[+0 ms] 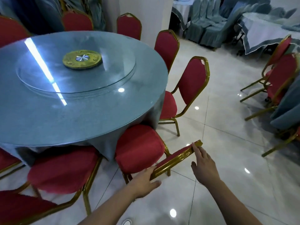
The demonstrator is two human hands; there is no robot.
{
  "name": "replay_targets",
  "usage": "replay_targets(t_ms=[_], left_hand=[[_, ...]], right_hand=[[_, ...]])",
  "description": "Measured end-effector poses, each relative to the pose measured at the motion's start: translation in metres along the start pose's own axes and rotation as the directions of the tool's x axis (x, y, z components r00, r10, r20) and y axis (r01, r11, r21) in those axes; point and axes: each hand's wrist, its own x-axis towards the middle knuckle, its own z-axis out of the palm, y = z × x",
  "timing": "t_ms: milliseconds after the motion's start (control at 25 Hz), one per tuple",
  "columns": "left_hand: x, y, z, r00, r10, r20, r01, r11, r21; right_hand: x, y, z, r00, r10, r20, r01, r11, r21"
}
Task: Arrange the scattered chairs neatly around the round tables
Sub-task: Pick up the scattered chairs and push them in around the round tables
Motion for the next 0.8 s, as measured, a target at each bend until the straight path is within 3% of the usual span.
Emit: replay_targets(t_ms=[120, 200, 440, 640, 800], left_hand=[[0.0, 0.02, 0.024, 0.963, -0.124, -0.237, 0.129, 0.992, 0.002], [-0.007, 0.033, 0.037, 0.936, -0.187, -0.298, 0.195, 0.981, -0.003], [-0.018, 0.065, 0.061, 0.909, -0.241, -0.341, 0.254, 0.967, -0.006], [-0.008, 0.093, 0.055, 0.887, -0.377, -0.267, 0.383, 0.923, -0.032], [0.062, 0.149, 0.044, 0.923, -0.326, -0.206, 0.316, 0.945, -0.081]], right_hand=[[0.037, 0.033, 0.0, 0.988, -0.152, 0.027, 0.152, 0.988, 0.005], [0.055, 0.05, 0.004, 0.967, -0.254, 0.03, 0.254, 0.967, 0.002], [0.079, 0.089, 0.01, 0.891, -0.438, 0.119, 0.426, 0.897, 0.119], [0.094, 0.101, 0.002, 0.816, -0.557, 0.155, 0.538, 0.829, 0.15], [0.129, 0.124, -0.022, 0.711, -0.658, 0.25, 0.599, 0.752, 0.275]])
